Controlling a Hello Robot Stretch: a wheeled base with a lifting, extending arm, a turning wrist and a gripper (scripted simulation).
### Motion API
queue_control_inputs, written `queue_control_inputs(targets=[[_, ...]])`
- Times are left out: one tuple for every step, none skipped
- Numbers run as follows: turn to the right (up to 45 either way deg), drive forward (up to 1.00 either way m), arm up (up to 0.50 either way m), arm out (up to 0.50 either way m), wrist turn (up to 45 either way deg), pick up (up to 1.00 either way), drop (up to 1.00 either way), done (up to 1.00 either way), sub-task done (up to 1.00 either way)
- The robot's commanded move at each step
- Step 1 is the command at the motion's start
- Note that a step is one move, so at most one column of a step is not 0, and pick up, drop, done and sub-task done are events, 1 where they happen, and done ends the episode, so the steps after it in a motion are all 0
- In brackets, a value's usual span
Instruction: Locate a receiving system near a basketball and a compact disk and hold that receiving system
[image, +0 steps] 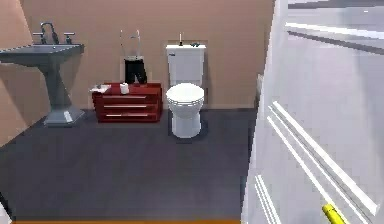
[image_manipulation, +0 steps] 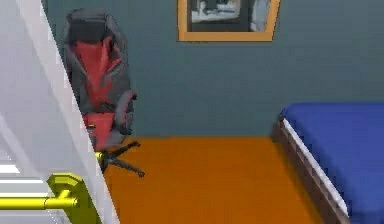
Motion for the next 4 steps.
queue_control_inputs(targets=[[0.0, 1.00, 0.00, 0.00, 0.0, 0.00, 0.00, 0.00, 0.00], [0.0, 0.30, 0.00, 0.00, 0.0, 0.00, 0.00, 0.00, 0.00], [42.0, 0.00, 0.00, 0.00, 0.0, 0.00, 0.00, 0.00, 0.00], [0.0, 1.00, 0.00, 0.00, 0.0, 0.00, 0.00, 0.00, 0.00]])
